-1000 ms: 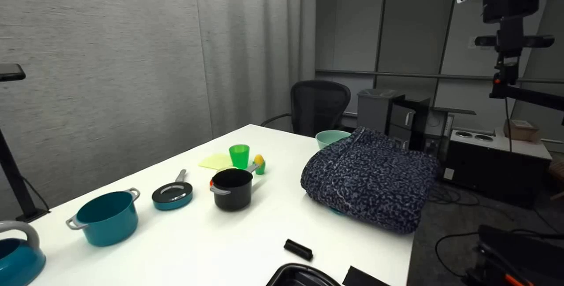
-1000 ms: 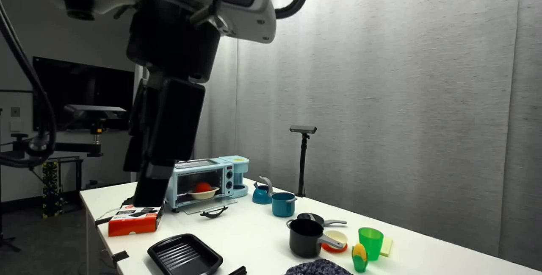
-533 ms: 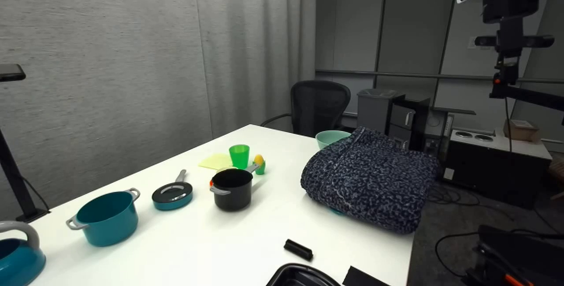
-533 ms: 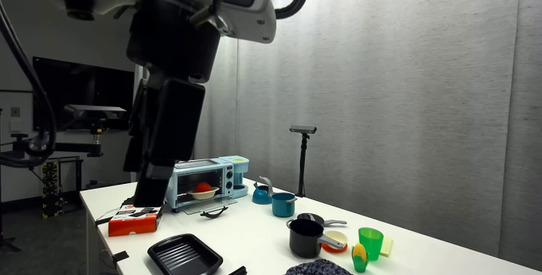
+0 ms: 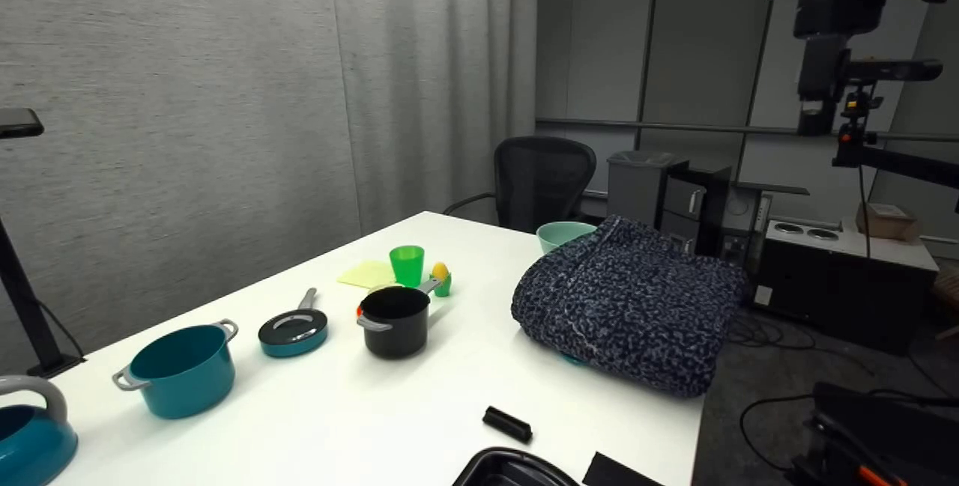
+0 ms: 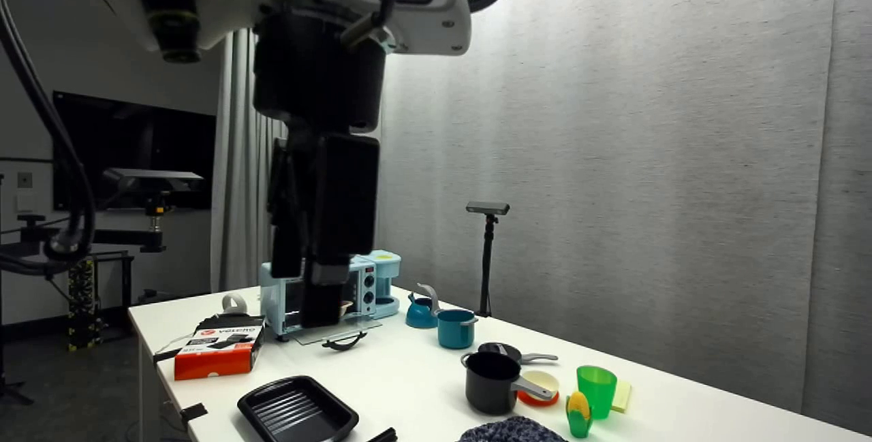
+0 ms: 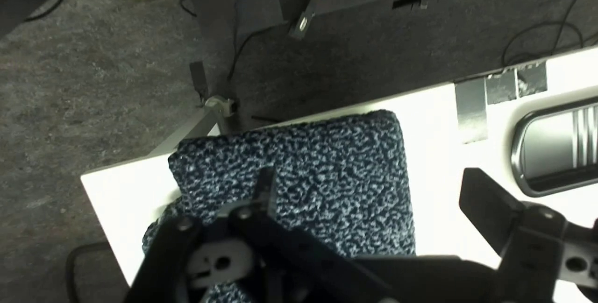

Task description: Push the fleece blanket to the left

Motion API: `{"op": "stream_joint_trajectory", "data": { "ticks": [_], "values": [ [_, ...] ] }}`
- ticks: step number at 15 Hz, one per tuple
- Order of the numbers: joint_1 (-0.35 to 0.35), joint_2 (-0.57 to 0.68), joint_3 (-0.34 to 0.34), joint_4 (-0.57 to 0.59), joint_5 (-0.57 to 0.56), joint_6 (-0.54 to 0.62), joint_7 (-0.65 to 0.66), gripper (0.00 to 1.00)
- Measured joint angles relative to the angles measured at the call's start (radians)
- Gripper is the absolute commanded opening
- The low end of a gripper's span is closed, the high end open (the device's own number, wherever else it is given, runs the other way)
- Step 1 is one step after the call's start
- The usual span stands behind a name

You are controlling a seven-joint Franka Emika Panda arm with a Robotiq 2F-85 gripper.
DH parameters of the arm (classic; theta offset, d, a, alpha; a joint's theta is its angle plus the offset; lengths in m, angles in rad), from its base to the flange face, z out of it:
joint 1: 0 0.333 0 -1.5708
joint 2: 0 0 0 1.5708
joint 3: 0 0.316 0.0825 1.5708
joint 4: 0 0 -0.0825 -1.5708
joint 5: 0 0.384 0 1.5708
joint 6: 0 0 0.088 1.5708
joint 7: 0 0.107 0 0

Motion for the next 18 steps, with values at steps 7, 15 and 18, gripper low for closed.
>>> {"op": "stream_joint_trajectory", "data": {
  "ticks": [7, 15, 18],
  "values": [
    [-0.047, 0.154, -0.006, -0.08, -0.002, 0.414, 0.096, 1.0],
    [-0.084, 0.395, -0.003, -0.071, -0.005, 0.585, 0.168, 1.0],
    [-0.087, 0.392, -0.002, -0.073, -0.014, 0.585, 0.169, 1.0]
  ]
}}
